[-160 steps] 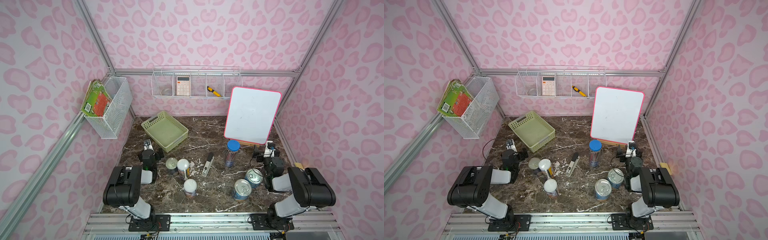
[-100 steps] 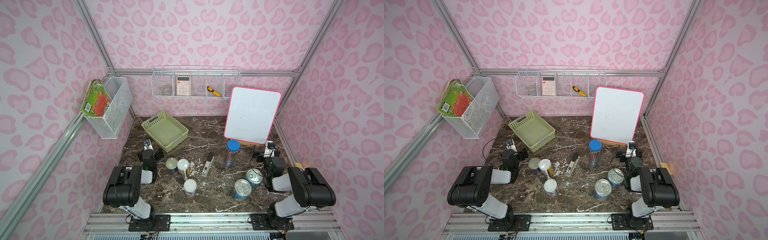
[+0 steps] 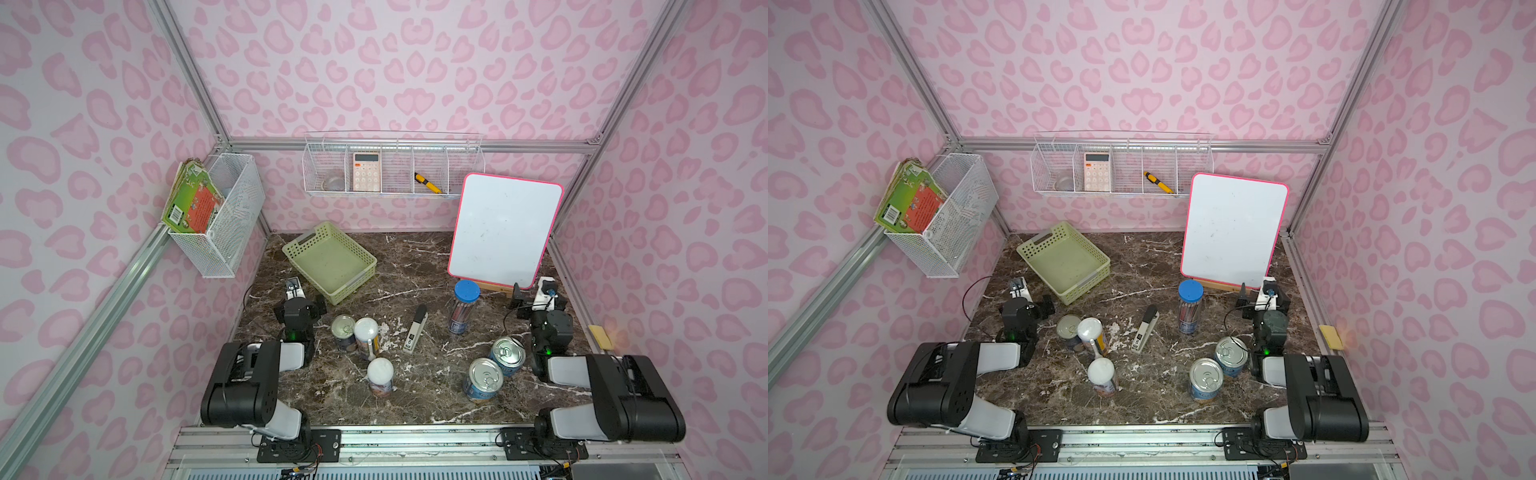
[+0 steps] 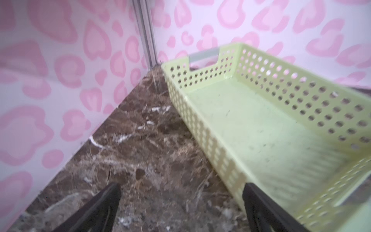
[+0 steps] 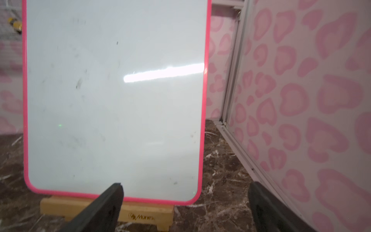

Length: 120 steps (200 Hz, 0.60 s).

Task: Put the canned food in the basket
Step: Pick up the distractor from the center of the board.

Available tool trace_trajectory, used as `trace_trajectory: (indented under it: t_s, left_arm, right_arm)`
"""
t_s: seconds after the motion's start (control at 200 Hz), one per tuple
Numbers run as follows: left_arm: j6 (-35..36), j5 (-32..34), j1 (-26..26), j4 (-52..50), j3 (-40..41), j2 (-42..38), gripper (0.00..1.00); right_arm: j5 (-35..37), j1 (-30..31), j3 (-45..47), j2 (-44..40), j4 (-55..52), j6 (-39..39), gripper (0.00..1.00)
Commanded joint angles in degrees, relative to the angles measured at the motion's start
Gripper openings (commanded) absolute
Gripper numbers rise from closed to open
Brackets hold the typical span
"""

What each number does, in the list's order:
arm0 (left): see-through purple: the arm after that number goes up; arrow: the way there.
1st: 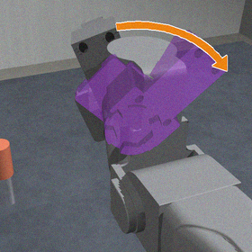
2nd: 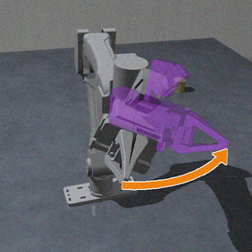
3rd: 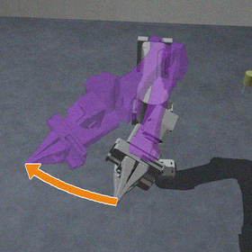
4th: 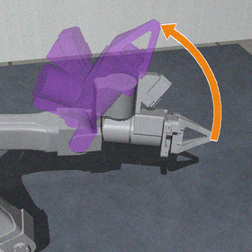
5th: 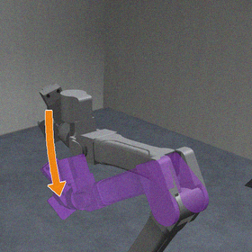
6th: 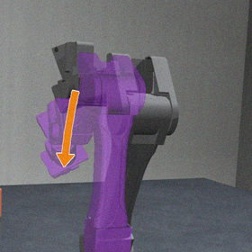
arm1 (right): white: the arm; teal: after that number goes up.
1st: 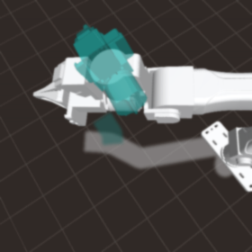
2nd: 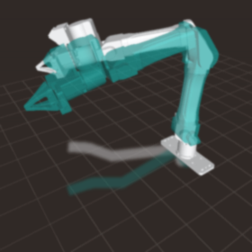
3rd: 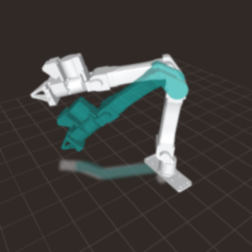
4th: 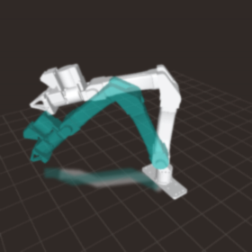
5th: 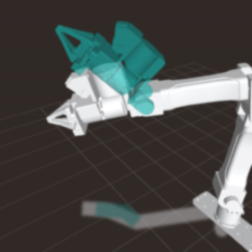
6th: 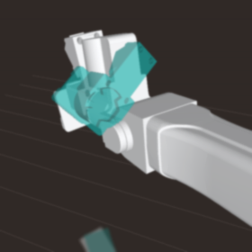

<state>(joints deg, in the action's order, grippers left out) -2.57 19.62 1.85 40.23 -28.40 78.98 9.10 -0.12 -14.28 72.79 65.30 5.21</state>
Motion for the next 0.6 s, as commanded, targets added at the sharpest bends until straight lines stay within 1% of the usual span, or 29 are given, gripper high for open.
trace_trajectory:
  t_s: [0.0, 0.045, 0.09, 0.115, 0.155, 0.195, 0.225, 0.26, 0.295, 0.345, 0.395, 0.42, 0.445, 0.485, 0.54, 0.595]
  left_arm:
    - [0.6, 11.6, 4.1, -16.9, -7.3, -8.9, 0.99]
    - [1.9, 13.9, 5.5, -21.9, -10.8, -12.5, 1.0]
    - [3.3, 17.5, 7.6, -27.8, -15.1, -15.7, 0.99]
    - [3.3, 17.4, 9.0, -32.5, -18.5, -17.1, 0.99]
    - [3.7, 13.2, 11.9, -39.9, -24.0, -19.3, 0.99]
    - [4.1, 6.4, 15.6, -46.9, -29.3, -20.3, 0.99]
    - [3.5, 0.7, 18.8, -52.5, -34.9, -19.7, 0.99]
    - [2.0, -3.2, 23.4, -60.1, -41.6, -17.1, 0.99]
    - [0.8, -5.8, 27.8, -68.7, -48.7, -12.0, 0.99]
    - [-1.0, -7.2, 33.7, -81.5, -60.5, -3.5, 0.99]
    - [-1.9, -9.1, 38.2, -91.5, -67.2, 4.1, 0.99]
    - [-2.8, -9.3, 39.4, -95.6, -69.3, 8.0, 0.98]
    - [-6.5, -9.2, 39.9, -99.5, -71.2, 10.7, 0.98]
    - [-9.4, -11.2, 40.0, -103.9, -73.1, 15.4, 0.95]
    - [-10.8, -14.0, 40.7, -105.6, -73.4, 19.5, 0.95]
    - [-10.3, -18.1, 41.6, -105.2, -73.6, 22.7, 0.95]
  right_arm:
    - [4.3, 1.0, -3.1, -7.9, -17.3, 6.7, 0.99]
    - [6.0, 2.9, -6.0, -10.7, -25.0, 7.6, 1.0]
    - [9.8, 5.1, -9.0, -13.5, -32.5, 8.1, 0.99]
    - [11.1, 6.1, -10.3, -15.3, -35.8, 8.1, 1.0]
    - [12.0, 7.4, -12.4, -18.1, -40.7, 8.1, 1.0]
    - [12.9, 8.4, -15.7, -20.4, -46.6, 9.2, 1.0]
    - [12.0, 8.8, -18.7, -21.4, -51.4, 9.9, 0.99]
    - [11.0, 9.7, -22.8, -21.9, -56.6, 9.8, 0.99]
    - [11.1, 10.9, -27.2, -21.7, -62.5, 10.0, 1.0]
    - [8.9, 12.1, -33.0, -20.4, -69.3, 10.0, 1.0]
    - [5.6, 12.4, -38.4, -18.6, -75.8, 10.1, 0.99]
    - [4.5, 12.4, -40.5, -17.9, -78.5, 10.4, 1.0]
    - [3.3, 12.4, -42.0, -17.6, -80.3, 10.4, 1.0]
    - [1.1, 12.4, -43.6, -17.6, -82.3, 10.3, 1.0]
    - [-1.0, 12.5, -45.7, -17.6, -85.0, 10.3, 0.99]
    - [-3.5, 12.6, -47.5, -17.3, -87.2, 9.8, 1.0]
